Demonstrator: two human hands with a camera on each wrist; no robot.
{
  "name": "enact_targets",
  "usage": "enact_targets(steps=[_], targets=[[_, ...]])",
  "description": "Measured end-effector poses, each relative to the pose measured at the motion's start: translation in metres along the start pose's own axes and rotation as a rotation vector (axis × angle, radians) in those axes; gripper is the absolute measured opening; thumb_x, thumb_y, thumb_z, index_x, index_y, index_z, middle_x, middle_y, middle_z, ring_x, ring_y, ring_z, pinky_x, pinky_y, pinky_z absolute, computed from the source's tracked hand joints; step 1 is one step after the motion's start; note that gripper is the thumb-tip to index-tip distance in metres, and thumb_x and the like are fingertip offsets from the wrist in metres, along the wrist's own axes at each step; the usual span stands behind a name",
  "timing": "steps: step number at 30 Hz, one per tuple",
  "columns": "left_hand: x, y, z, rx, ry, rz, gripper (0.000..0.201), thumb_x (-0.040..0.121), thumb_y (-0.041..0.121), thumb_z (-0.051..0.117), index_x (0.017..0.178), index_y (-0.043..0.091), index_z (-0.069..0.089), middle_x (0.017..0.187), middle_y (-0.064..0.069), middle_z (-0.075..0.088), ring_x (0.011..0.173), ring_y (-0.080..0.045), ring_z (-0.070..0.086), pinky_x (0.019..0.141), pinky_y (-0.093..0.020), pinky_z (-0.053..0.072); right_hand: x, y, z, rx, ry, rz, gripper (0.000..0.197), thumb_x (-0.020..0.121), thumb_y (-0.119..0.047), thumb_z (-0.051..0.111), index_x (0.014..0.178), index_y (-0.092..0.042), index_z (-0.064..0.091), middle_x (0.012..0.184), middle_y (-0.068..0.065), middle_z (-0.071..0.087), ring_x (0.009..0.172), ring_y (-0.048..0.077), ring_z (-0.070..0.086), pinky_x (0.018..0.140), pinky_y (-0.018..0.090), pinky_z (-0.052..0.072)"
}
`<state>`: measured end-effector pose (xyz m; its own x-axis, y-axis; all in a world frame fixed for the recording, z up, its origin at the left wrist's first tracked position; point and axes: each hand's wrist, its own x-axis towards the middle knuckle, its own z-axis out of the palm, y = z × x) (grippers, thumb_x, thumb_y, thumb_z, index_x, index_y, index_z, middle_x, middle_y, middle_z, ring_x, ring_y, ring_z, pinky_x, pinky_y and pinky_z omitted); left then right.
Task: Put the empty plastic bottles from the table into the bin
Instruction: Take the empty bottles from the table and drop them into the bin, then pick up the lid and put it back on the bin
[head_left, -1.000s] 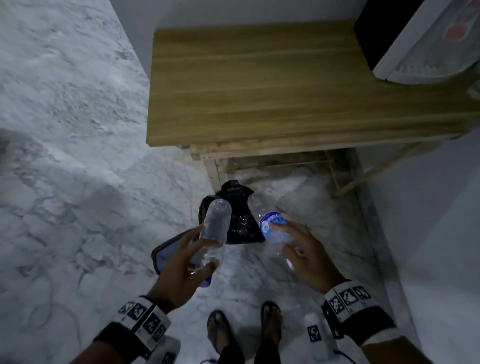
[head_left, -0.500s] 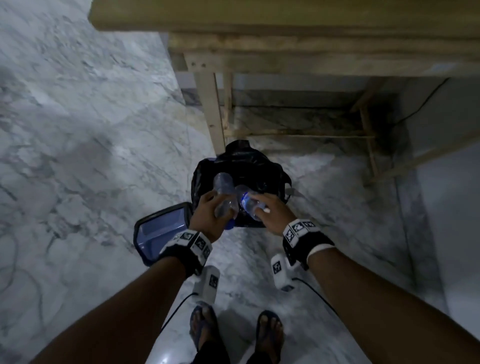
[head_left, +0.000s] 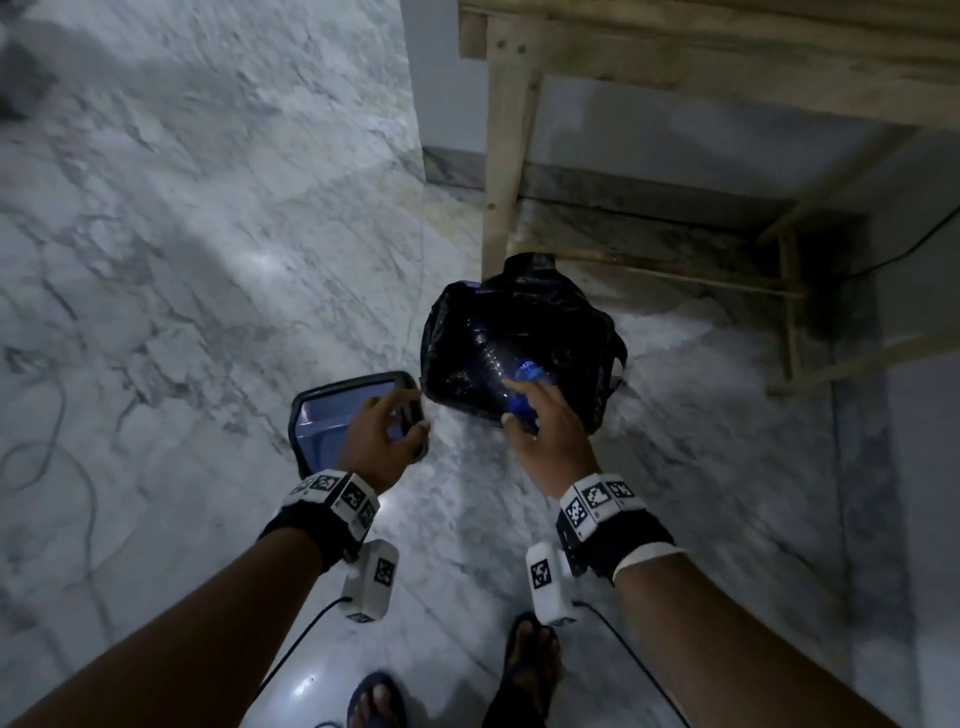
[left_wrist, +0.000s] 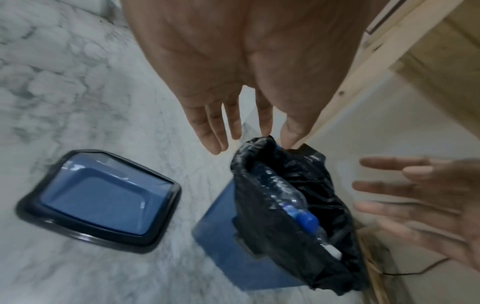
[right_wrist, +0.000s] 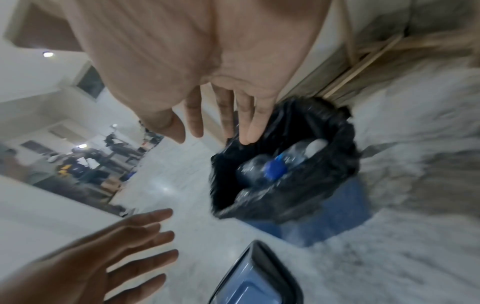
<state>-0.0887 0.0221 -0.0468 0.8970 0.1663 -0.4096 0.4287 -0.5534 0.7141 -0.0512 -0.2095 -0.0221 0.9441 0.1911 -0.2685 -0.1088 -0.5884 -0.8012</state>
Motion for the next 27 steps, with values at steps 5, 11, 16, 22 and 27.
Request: enact_targets(steps=[5, 11, 16, 22, 27], targets=[[-0.016, -0.085, -0.029, 0.038, 0.049, -0.096, 0.042, 0.087, 0.026, 0.072, 0.128, 0.019, 0.062, 0.129, -0.015, 0.055, 0.111, -0.032, 0.063, 0.096, -0.045, 0.053, -0.006, -0.01, 0.082, 0.003, -0.083, -0.083, 0.045, 0.086, -0.026, 0.056, 0.131, -0.028, 0.054, 0.137, -0.003, 0.052, 0.125, 0.014, 0.054, 0.103, 0.032, 0.045], [0.012, -0.201, -0.043, 0.106, 0.172, -0.208, 0.051, 0.083, 0.026, 0.076, 0.131, 0.021, 0.06, 0.123, -0.022, 0.052, 0.107, -0.04, 0.065, 0.097, -0.047, 0.053, 0.036, 0.03, 0.193, -0.043, -0.162, -0.007, 0.049, 0.088, -0.026, 0.057, 0.137, -0.025, 0.049, 0.143, 0.006, 0.046, 0.127, 0.024, 0.053, 0.107, 0.04, 0.044], [0.061, -0.283, -0.028, 0.105, 0.283, -0.243, 0.063, 0.083, 0.024, 0.074, 0.141, 0.016, 0.05, 0.131, -0.028, 0.049, 0.121, -0.041, 0.054, 0.103, -0.038, 0.043, 0.089, 0.088, 0.279, -0.115, -0.189, -0.018, 0.065, 0.09, -0.028, 0.059, 0.149, -0.025, 0.033, 0.155, 0.009, 0.031, 0.14, 0.029, 0.038, 0.114, 0.038, 0.036], [0.12, -0.359, 0.0, 0.027, 0.359, -0.185, 0.081, 0.081, 0.042, 0.074, 0.151, 0.021, 0.039, 0.147, -0.019, 0.046, 0.136, -0.035, 0.046, 0.112, -0.037, 0.039, 0.152, 0.147, 0.357, -0.111, -0.143, -0.029, 0.086, 0.088, -0.033, 0.063, 0.155, -0.027, 0.009, 0.165, 0.008, 0.009, 0.152, 0.027, 0.014, 0.121, 0.042, 0.022], [0.142, -0.385, 0.021, 0.039, 0.366, -0.17, 0.082, 0.083, 0.035, 0.073, 0.153, 0.026, 0.03, 0.144, -0.017, 0.054, 0.127, -0.038, 0.056, 0.103, -0.046, 0.048, 0.168, 0.177, 0.386, -0.074, -0.123, -0.07, 0.083, 0.091, -0.028, 0.06, 0.156, -0.021, 0.008, 0.164, 0.008, 0.017, 0.15, 0.029, 0.021, 0.12, 0.047, 0.026]])
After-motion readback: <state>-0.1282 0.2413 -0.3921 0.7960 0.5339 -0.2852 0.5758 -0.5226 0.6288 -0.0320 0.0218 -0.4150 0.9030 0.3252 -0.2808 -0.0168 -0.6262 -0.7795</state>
